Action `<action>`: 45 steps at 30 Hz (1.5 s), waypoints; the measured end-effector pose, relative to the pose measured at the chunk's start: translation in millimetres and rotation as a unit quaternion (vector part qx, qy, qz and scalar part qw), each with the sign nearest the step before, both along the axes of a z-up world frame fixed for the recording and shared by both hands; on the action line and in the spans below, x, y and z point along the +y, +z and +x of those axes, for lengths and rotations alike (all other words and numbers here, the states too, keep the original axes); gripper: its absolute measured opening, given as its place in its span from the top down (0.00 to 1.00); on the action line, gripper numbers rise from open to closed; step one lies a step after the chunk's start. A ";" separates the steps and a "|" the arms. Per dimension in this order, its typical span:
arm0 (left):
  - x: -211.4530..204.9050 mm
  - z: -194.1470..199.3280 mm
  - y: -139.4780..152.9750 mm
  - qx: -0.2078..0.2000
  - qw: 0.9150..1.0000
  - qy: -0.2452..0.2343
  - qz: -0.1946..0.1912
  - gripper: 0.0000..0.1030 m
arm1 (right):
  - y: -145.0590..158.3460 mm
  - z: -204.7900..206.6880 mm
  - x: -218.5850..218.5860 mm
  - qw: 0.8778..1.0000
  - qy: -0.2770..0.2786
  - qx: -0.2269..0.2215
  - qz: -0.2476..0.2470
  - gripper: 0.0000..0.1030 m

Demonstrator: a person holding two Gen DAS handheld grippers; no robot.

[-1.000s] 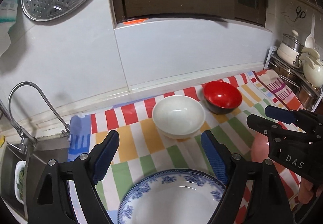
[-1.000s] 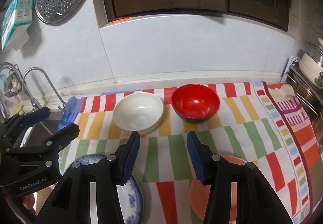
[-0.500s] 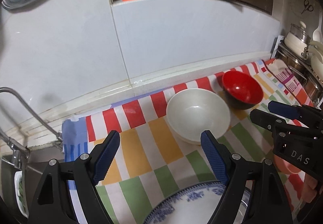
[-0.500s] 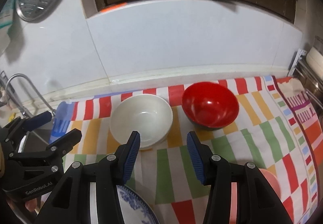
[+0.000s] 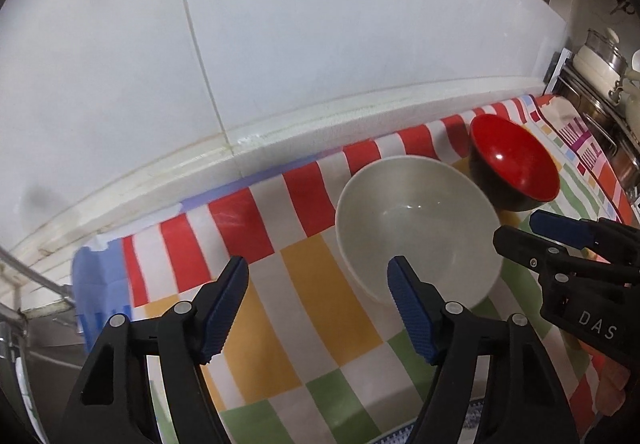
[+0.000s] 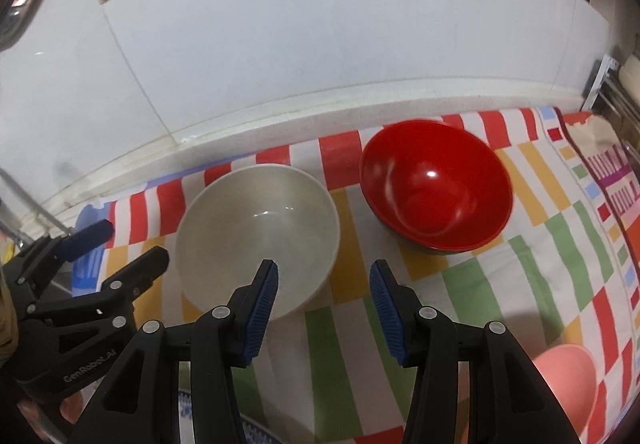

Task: Organize plates and bowls
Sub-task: 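Move both tools toward the white bowl, then close both tools on the white bowl rim and lift it, then carry the white bowl over the pink bowl and lower it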

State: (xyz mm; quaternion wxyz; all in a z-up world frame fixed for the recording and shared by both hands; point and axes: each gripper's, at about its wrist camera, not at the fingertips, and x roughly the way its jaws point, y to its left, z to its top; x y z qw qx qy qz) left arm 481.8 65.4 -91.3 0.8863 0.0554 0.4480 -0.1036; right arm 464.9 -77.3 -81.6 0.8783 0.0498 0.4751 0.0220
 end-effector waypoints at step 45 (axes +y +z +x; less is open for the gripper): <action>-24.3 -20.1 23.2 0.000 0.999 -0.024 -0.037 0.87 | 15.1 -11.6 -18.4 0.998 -0.028 0.021 0.054 0.86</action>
